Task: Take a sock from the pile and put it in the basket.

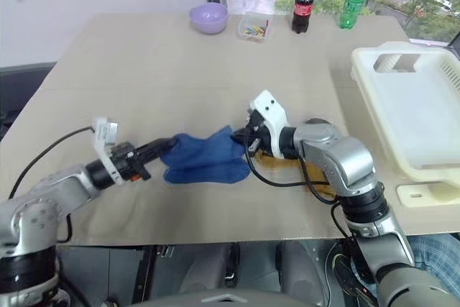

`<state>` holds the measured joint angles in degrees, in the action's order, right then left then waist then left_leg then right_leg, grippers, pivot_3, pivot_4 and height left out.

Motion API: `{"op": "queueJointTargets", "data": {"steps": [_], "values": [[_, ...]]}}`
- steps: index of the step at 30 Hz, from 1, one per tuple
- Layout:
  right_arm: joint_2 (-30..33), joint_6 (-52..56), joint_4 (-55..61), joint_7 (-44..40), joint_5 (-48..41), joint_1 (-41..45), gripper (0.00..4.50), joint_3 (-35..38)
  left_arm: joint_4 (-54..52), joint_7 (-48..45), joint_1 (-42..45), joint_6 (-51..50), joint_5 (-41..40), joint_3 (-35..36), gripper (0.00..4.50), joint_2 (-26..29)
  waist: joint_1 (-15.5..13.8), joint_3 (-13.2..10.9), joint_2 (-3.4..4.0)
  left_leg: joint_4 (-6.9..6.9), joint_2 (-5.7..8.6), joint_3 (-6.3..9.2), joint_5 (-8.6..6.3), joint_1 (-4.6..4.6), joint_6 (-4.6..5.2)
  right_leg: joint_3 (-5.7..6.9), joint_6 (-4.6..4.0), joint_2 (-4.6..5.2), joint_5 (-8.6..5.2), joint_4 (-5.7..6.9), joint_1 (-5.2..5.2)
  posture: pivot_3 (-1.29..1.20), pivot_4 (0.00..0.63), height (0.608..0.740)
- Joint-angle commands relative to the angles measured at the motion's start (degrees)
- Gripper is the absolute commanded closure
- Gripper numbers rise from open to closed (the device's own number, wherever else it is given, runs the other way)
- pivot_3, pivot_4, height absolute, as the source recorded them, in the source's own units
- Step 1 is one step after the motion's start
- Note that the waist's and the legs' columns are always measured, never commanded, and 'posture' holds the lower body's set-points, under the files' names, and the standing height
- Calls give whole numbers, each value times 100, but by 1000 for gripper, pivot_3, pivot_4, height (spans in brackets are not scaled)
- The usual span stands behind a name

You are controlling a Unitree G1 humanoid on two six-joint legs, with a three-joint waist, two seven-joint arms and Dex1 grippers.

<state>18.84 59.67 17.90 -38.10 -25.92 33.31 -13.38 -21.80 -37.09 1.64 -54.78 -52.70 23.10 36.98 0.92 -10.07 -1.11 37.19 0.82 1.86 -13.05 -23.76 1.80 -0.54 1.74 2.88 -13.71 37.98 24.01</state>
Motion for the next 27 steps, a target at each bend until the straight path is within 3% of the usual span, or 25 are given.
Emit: {"op": "queueJointTargets", "data": {"steps": [1,15,19,21,23,25,27], "values": [[-20,-67,288,80,-54,-134,4500,-84,-227,45,-84,190,107,-11,4473,81,-20,0,0,1,0,2,0,5,0,3,-1,0,-1,0,-7,0,150,740],[143,-506,74,188,235,-476,4500,-320,292,-104,105,771,849,-586,4473,73,-13,0,0,6,-1,1,1,5,0,1,-1,-6,-1,-3,-11,0,150,740],[224,-598,55,145,322,-549,2990,-402,393,-142,53,976,1051,-625,3117,39,-17,0,0,6,0,1,1,4,0,1,-1,-5,-1,-4,-11,0,150,740],[252,-635,104,167,353,-597,2064,-410,424,-155,7,1102,1124,-595,2130,16,-16,0,0,6,0,1,1,4,0,2,-1,-5,-1,-4,-11,0,150,740],[260,-686,149,213,371,-638,2333,-376,435,-149,-28,1162,1154,-543,1176,2,-17,0,0,6,0,1,1,4,0,2,-1,-4,-1,-4,-11,0,150,740],[357,-843,245,158,442,-663,3128,-394,391,-243,-104,1141,1085,-498,224,47,-17,0,0,6,-1,2,1,4,0,2,0,-3,-1,-4,-11,0,150,740],[458,-1032,380,81,492,-688,4066,-390,326,-305,-169,1114,974,-405,216,55,-17,0,0,6,-1,1,1,4,0,1,0,-2,-1,-4,-11,0,150,740]]}}
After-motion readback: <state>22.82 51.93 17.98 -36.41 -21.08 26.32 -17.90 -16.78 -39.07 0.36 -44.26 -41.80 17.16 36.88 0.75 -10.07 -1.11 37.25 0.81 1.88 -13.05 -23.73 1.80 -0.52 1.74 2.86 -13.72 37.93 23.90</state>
